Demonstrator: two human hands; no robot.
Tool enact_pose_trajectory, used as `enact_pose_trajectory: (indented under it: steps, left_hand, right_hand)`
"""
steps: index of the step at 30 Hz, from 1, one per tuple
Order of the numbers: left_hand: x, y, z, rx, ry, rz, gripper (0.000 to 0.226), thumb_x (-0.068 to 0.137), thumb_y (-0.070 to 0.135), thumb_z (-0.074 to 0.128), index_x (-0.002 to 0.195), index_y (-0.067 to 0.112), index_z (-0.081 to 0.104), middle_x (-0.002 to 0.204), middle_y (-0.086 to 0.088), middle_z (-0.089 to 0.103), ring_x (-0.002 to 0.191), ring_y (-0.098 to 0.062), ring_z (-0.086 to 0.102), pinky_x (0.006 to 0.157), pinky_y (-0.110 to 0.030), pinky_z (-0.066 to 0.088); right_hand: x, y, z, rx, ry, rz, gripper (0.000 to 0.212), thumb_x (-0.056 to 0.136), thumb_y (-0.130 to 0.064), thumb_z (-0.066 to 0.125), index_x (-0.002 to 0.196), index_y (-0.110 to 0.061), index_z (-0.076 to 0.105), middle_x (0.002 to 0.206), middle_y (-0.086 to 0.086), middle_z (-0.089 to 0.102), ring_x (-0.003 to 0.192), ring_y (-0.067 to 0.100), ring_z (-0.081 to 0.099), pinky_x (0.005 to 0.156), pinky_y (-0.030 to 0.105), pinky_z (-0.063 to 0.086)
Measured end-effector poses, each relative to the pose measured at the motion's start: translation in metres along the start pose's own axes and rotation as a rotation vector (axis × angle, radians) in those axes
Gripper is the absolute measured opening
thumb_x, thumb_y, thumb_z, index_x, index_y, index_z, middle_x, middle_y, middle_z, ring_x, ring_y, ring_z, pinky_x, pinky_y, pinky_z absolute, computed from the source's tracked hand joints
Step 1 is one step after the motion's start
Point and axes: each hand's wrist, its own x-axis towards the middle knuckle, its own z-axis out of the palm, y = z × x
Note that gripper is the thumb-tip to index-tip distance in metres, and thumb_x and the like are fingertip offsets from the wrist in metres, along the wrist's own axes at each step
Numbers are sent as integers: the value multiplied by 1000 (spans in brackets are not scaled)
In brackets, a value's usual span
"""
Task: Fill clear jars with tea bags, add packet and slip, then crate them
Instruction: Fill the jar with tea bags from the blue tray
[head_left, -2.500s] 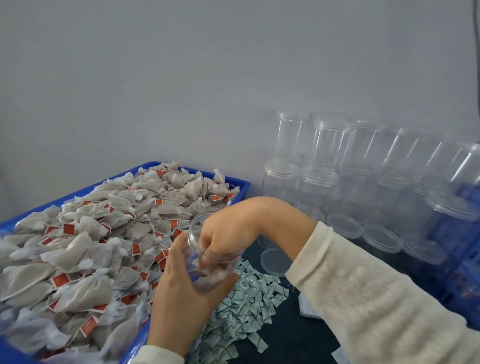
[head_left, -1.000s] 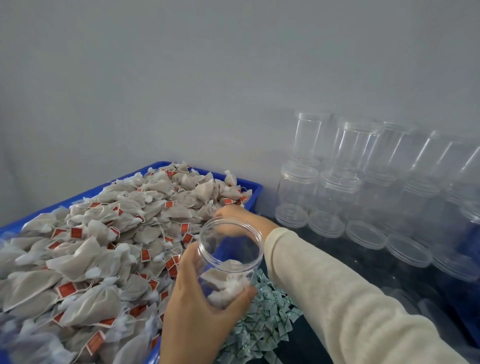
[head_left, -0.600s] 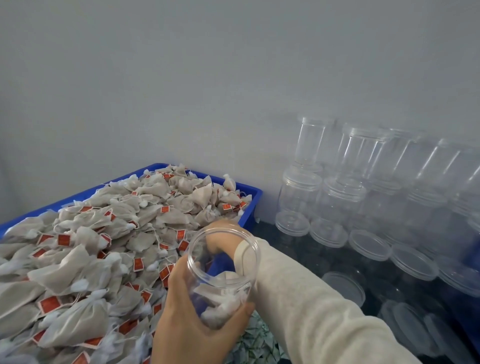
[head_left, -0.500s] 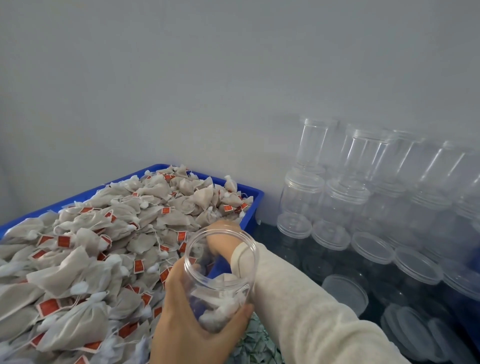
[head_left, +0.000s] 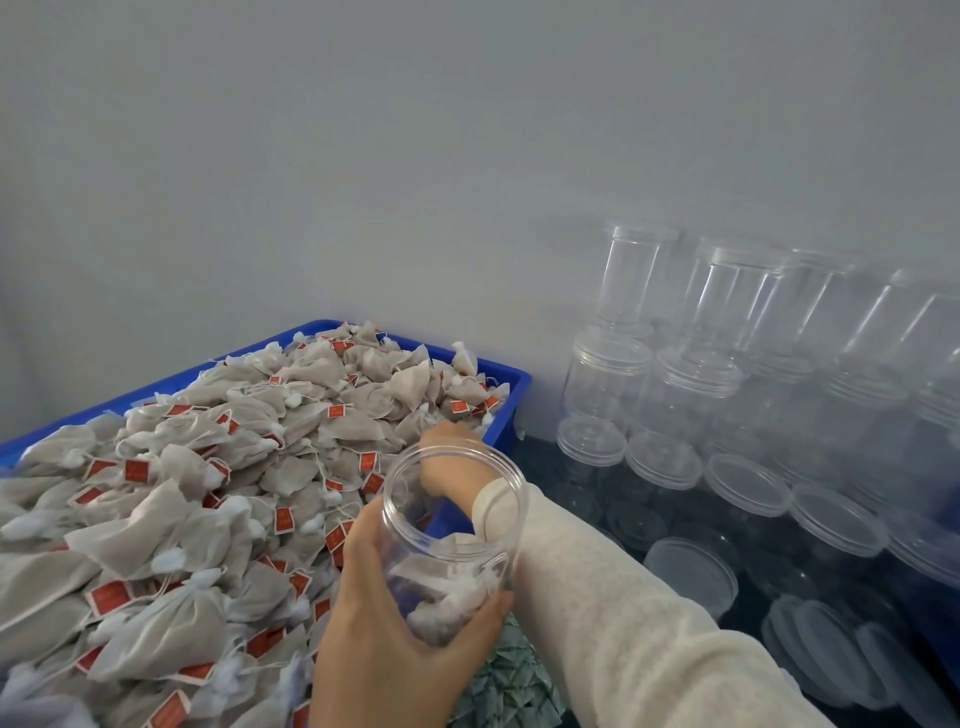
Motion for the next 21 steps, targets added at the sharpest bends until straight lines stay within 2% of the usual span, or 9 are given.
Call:
enact_pose_trajectory:
  steps: [2,4,7,9,11,13,16,18,21]
  left_hand:
    - [-1,0,0,21,4,6,100,42,46,83,128,41,33,119,7,60,104,-13,65,76,-10,52]
    - [-2,1,-1,31,12,13,97,45,46,85,126,47,31,119,8,59,105,-15,64,79,-15,54]
    - [-2,4,-3,42,-1,22,98,51,47,89,130,48,31,119,12,59,106,-10,63,85,-27,56]
    - [-3,5,-4,52,-3,9,96,51,54,84,131,48,31,118,16,60,106,-1,61,82,-18,53]
    - [-4,6,-3,70,10,-19,100,49,61,77,135,42,29,116,18,58,106,12,55,76,-3,45]
    - [-5,7,-3,85,25,-47,103,49,64,74,138,39,28,115,20,57,104,18,52,72,2,41]
    - [-7,9,-3,126,29,-68,100,51,68,74,135,48,24,114,26,56,100,17,53,70,-5,44]
    - [-8,10,-5,148,30,-75,101,51,70,74,135,50,20,120,27,54,103,20,49,75,-8,42]
    - [-9,12,-5,161,26,-99,103,47,76,71,133,53,19,126,24,51,106,18,48,82,-12,41]
  right_hand:
    - [-3,-1,1,-7,43,10,15,89,-21,60,99,-11,63,64,-1,33,72,21,45,62,28,43]
    - [-5,3,-3,108,62,15,8,88,-22,61,91,-18,56,66,-6,37,63,14,42,53,22,31]
    - [-16,7,-18,281,87,44,13,87,-18,64,81,-13,53,65,-7,40,59,10,41,54,20,31]
    - [-28,5,-29,371,143,-14,24,90,-18,64,73,-20,48,67,-6,47,61,8,45,55,17,32]
    - [-43,5,-43,464,192,-90,20,88,-22,69,79,-20,51,77,-4,55,70,9,51,61,17,40]
    - [-56,8,-59,581,212,-113,22,83,-25,75,92,-15,57,88,-2,59,81,13,56,70,21,47]
    - [-71,8,-84,719,243,-114,31,81,-23,77,106,-20,59,92,-7,57,84,7,58,65,15,49]
    - [-79,4,-102,861,231,-124,38,82,-18,76,117,-20,62,92,-3,58,82,10,63,64,20,56]
    - [-92,-1,-129,981,259,-174,18,83,-10,74,98,-17,69,80,-1,63,65,6,66,58,21,55]
